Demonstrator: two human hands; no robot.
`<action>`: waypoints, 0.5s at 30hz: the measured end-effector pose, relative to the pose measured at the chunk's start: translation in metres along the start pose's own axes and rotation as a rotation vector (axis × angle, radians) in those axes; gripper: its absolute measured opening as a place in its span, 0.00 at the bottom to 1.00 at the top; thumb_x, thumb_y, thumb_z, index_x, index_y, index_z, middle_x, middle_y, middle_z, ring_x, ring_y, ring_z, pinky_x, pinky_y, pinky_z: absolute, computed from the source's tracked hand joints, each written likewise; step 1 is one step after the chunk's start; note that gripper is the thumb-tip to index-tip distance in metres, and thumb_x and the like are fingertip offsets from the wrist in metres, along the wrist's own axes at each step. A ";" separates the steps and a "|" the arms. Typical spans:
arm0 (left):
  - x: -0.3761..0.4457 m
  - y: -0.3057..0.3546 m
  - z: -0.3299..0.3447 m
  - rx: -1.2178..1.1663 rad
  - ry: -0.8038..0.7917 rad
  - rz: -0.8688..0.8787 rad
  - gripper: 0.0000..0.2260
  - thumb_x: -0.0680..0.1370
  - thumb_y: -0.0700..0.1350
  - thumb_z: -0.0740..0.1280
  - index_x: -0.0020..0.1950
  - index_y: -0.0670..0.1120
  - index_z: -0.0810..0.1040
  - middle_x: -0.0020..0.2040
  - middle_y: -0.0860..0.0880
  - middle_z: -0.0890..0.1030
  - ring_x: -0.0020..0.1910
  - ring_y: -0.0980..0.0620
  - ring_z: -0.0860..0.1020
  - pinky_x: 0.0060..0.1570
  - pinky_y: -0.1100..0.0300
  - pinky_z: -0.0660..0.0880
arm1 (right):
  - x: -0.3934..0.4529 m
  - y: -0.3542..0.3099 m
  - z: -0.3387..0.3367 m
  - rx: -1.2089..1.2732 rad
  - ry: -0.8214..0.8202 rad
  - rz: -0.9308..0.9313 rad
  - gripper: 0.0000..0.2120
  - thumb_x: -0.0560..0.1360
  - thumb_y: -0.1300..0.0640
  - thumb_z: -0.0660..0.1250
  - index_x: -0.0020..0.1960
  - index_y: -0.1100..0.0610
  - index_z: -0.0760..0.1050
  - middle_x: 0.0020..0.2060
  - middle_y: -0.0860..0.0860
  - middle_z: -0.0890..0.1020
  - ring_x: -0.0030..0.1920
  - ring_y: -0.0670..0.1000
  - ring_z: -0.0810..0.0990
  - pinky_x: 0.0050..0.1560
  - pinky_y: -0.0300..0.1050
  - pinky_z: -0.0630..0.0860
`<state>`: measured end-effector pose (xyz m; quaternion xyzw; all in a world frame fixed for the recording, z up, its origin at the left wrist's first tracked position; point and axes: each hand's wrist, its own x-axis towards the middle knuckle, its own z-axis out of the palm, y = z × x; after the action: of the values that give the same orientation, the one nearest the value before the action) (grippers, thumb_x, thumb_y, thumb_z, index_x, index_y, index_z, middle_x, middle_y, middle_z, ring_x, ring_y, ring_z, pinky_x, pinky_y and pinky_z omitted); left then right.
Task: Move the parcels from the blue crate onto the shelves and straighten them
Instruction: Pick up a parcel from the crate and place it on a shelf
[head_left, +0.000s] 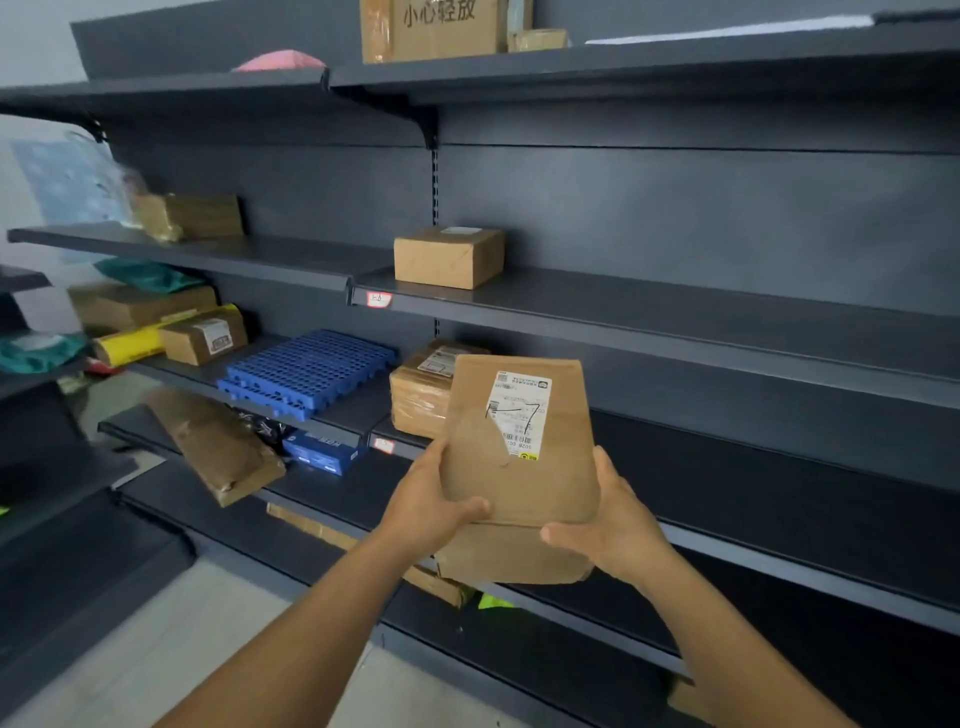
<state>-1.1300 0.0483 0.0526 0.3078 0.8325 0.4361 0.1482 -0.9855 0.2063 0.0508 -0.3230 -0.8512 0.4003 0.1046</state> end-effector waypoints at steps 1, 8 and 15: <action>0.012 -0.004 -0.003 -0.003 -0.025 0.006 0.42 0.71 0.47 0.75 0.78 0.52 0.53 0.71 0.52 0.65 0.66 0.52 0.68 0.64 0.54 0.70 | 0.008 -0.002 0.004 0.012 0.003 0.008 0.51 0.53 0.41 0.75 0.71 0.38 0.54 0.62 0.46 0.72 0.58 0.49 0.74 0.53 0.53 0.78; 0.089 -0.019 -0.008 0.068 -0.223 0.105 0.38 0.71 0.51 0.75 0.76 0.48 0.60 0.73 0.51 0.62 0.69 0.52 0.66 0.66 0.58 0.66 | 0.057 -0.012 0.019 -0.005 0.079 0.141 0.41 0.62 0.40 0.73 0.71 0.43 0.60 0.64 0.48 0.72 0.60 0.51 0.75 0.56 0.53 0.77; 0.159 -0.022 0.008 0.215 -0.296 0.172 0.37 0.71 0.48 0.75 0.76 0.46 0.62 0.73 0.49 0.61 0.69 0.50 0.67 0.69 0.58 0.65 | 0.113 0.001 0.021 -0.122 0.136 0.212 0.40 0.75 0.49 0.69 0.79 0.51 0.50 0.77 0.51 0.55 0.72 0.53 0.64 0.69 0.47 0.67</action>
<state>-1.2563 0.1461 0.0334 0.4527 0.8141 0.3056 0.1974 -1.0809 0.2653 0.0276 -0.4433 -0.8260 0.3336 0.0992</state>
